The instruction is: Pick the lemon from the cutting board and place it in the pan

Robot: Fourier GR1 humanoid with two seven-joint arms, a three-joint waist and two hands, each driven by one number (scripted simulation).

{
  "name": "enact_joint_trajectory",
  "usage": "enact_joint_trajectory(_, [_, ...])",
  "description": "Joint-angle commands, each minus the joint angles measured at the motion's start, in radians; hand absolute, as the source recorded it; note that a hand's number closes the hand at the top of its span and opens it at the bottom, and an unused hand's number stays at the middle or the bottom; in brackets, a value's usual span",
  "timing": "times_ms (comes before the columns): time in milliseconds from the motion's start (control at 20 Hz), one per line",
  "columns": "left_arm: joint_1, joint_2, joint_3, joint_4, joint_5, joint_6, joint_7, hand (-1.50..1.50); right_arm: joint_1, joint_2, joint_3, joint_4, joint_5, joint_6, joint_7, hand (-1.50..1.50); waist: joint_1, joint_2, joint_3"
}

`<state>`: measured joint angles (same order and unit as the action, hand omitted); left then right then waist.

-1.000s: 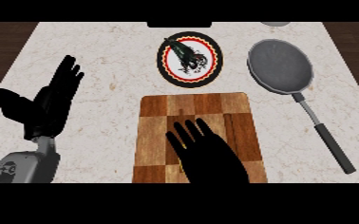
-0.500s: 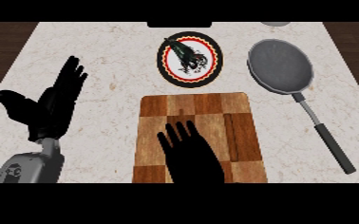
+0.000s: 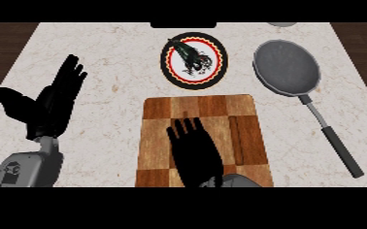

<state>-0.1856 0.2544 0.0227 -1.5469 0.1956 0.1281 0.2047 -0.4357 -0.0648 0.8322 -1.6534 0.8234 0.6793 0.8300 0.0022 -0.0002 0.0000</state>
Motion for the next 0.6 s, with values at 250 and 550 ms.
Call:
enact_joint_trajectory(250, [-0.034,-0.006,0.035,0.036,-0.022,-0.032,0.017,0.0,0.029,0.029,-0.021,0.154,0.14,-0.082,-0.144,-1.5,-0.002,0.001,0.0])
enact_joint_trajectory(550, [0.05,-0.075,-0.005,-0.032,-0.071,-0.005,-0.026,0.0,0.052,0.063,-0.061,0.215,0.153,-0.154,-0.188,-1.5,0.001,0.0,0.0])
